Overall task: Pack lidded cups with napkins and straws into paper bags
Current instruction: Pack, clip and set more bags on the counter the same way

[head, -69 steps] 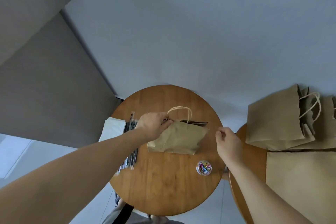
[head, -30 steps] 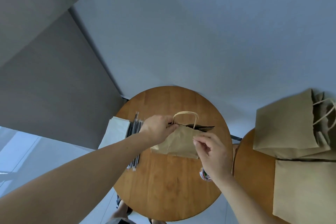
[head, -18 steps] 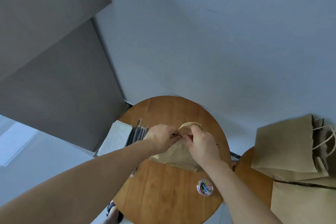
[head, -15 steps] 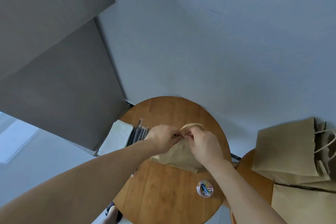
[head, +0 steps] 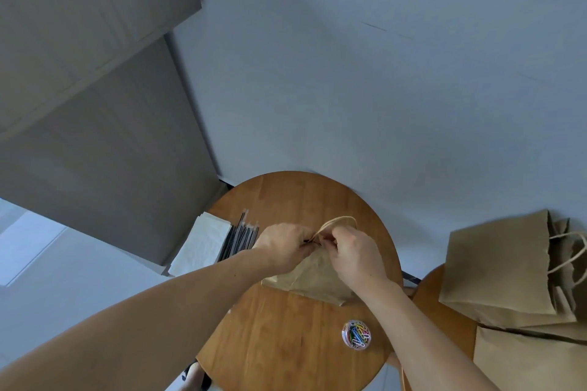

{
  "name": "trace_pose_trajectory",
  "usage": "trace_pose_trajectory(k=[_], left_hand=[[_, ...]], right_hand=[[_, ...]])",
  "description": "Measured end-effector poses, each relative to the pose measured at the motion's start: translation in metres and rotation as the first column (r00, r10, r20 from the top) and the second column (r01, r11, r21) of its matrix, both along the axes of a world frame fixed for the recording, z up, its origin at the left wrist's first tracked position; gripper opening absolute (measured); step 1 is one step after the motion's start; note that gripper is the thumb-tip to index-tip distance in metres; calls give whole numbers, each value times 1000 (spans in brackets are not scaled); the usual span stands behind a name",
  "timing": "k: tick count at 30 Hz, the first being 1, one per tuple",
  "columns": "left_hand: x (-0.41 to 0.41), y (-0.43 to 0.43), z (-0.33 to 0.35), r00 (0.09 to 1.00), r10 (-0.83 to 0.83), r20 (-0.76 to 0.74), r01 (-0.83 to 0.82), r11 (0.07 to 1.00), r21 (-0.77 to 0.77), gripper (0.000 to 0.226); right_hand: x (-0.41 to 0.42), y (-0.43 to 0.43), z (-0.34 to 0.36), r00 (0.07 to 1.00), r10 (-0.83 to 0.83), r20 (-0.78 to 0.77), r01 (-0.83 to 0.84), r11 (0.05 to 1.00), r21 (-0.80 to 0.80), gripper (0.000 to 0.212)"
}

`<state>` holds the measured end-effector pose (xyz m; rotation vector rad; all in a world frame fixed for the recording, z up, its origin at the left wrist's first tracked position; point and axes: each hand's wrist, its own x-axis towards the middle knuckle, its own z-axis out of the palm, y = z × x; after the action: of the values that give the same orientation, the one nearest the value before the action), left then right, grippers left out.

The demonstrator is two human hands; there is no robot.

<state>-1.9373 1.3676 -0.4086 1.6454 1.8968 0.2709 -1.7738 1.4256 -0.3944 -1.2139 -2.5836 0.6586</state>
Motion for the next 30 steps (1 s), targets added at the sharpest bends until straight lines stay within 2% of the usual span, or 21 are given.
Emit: trace_pose_trajectory(k=[3, 10, 19, 24, 30], left_hand=[[2, 0, 0, 1000, 6, 22, -7, 1000, 11, 21], [2, -1, 1, 998, 29, 52, -28, 1000, -7, 20], [0, -2, -2, 997, 14, 69, -16, 999, 30, 16], [0, -5, -8, 995, 42, 89, -47, 997, 61, 14], [2, -7, -12, 993, 71, 98, -79, 994, 79, 18]], right_hand=[[0, 4, -1, 996, -65, -65, 65, 998, -13, 11], [4, 1, -7, 998, -24, -66, 22, 999, -32, 10], [2, -2, -6, 988, 96, -123, -79, 988, 135, 11], [2, -2, -9, 994, 81, -68, -72, 990, 125, 7], [2, 2, -10, 998, 52, 37, -53, 998, 19, 18]])
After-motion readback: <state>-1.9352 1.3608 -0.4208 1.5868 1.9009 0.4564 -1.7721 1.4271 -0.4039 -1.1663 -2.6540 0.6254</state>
